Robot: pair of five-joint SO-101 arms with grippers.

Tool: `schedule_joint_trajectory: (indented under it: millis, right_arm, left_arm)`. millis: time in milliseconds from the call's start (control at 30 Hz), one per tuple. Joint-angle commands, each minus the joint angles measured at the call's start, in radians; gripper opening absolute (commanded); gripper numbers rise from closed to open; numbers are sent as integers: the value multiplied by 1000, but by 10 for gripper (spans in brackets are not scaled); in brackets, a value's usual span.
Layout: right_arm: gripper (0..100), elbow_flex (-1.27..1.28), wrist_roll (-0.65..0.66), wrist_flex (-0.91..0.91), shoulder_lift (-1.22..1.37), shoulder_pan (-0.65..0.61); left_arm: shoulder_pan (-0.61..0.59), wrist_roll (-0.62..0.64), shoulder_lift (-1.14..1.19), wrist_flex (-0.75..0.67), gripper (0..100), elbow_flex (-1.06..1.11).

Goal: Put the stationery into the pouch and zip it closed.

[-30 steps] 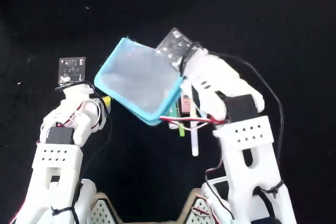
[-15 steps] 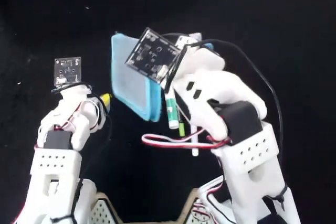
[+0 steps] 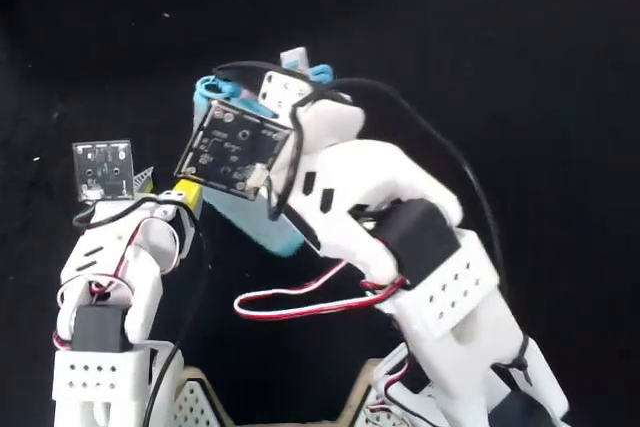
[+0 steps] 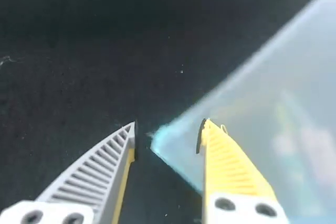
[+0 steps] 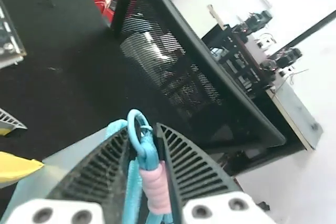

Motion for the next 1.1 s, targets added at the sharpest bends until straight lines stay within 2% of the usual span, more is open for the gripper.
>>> schedule_joint_trajectory:
  millis: [0, 167, 300, 433, 633, 833, 1067]
  right_arm:
    - [10, -25, -11, 49, 2, -14]
    - [10, -27, -11, 176, -10, -15]
    - [10, -25, -37, 198, -31, -25]
    - [10, -25, -110, 204, -54, -101]
    - [10, -21, -152, 221, -61, -172]
    - [10, 42, -164, 284, -101, -167]
    - [10, 213, -166, 229, -257, -167]
  left_arm:
    - [-10, -5, -23, 8, 202, -16]
    - [-140, -11, -25, 11, 202, -88]
    - [-234, -114, -23, 26, 203, -151]
    - [-259, -157, -23, 118, 202, -257]
    - [-367, -160, -15, 252, 205, -515]
    - [-349, -276, 175, 416, 205, -776]
    - [-344, -436, 471, 689, 206, -1267]
